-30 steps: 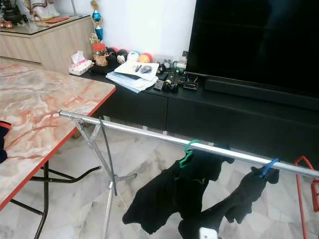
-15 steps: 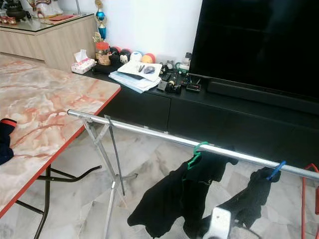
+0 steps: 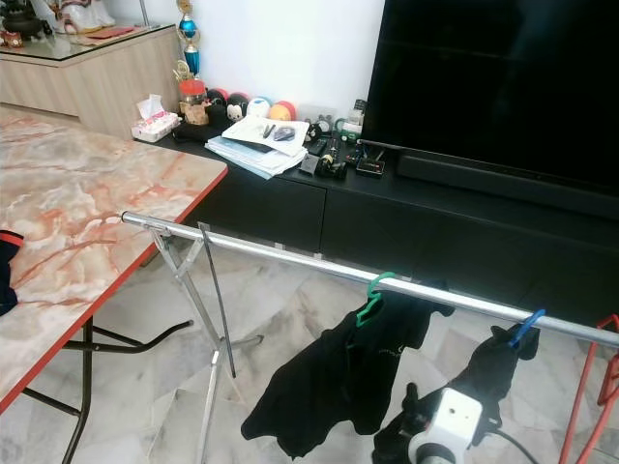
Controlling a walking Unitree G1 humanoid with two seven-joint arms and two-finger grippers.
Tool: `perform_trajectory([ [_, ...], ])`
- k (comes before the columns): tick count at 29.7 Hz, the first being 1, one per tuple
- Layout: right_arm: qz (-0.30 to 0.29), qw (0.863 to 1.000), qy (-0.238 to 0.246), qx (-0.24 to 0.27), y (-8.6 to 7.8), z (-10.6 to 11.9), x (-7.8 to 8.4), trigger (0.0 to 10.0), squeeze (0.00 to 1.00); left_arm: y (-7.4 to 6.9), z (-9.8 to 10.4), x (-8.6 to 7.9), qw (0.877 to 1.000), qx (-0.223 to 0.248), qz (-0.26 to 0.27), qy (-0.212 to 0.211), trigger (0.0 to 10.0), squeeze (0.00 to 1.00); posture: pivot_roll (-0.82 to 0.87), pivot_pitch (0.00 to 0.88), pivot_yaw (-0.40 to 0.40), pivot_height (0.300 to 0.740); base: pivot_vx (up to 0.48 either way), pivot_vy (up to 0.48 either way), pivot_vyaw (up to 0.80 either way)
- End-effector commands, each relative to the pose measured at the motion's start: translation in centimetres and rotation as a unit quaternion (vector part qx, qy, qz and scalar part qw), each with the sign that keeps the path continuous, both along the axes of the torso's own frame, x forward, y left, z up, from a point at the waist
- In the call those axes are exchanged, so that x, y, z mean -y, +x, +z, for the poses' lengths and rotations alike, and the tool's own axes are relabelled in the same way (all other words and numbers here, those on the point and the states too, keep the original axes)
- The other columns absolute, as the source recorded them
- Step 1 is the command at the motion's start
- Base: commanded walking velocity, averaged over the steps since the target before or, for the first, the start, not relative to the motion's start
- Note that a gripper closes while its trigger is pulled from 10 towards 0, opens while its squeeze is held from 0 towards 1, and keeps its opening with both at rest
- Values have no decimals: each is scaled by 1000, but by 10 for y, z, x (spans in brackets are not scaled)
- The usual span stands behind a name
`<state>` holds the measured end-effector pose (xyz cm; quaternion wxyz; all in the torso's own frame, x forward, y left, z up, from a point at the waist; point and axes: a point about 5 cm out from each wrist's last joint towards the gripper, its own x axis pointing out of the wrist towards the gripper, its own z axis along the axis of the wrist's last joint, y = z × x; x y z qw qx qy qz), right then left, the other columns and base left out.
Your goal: Hang hanger
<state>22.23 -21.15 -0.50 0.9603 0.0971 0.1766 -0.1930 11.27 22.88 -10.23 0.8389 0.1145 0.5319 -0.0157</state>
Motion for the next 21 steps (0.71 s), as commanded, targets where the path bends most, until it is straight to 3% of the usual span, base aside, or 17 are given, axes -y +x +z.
perform_trajectory([
  [1, -13, 1000, -6, -1, -3, 5, 5, 10000, 0, -5, -2, 0, 1000, -13, -6, -1, 10000, 0, 168, 0, -49, 740, 0, 0, 0],
  [9, 57, 994, 6, -91, -34, 6, -9, 10000, 0, -5, -2, 1, 1000, -18, -12, -2, 10000, 0, 153, 0, -50, 740, 0, 0, 0],
  [10, 61, 992, 2, -114, -40, 6, -8, 10000, 0, -5, -2, 1, 1000, -18, -12, -2, 10000, 0, 148, 0, -51, 740, 0, 0, 0],
  [14, 55, 990, 0, -129, -47, 13, -4, 10000, 0, -4, -2, 1, 1000, -17, -13, -3, 10000, 0, 142, 0, -52, 740, 0, 0, 0],
  [17, 49, 991, -5, -121, -46, 21, -2, 10000, 0, -3, -1, 1, 1000, -17, -13, -3, 10000, 0, 142, 0, -50, 740, 0, 0, 0],
  [19, 53, 996, -47, -57, -38, 42, -2, 10000, 0, -3, -1, -3, 1000, -17, -12, -2, 10000, 0, 144, 0, -51, 740, 0, 0, 0],
  [20, 53, 996, -47, -57, -38, 42, -2, 10000, 0, -3, -1, -3, 1000, -17, -12, -2, 10000, 0, 144, 0, -51, 740, 0, 0, 0],
  [21, 46, 997, -63, -7, -32, 59, -3, 10000, 0, -3, 0, -7, 1000, -16, -11, -1, 10000, 0, 145, 0, -49, 740, 0, 0, 0],
])
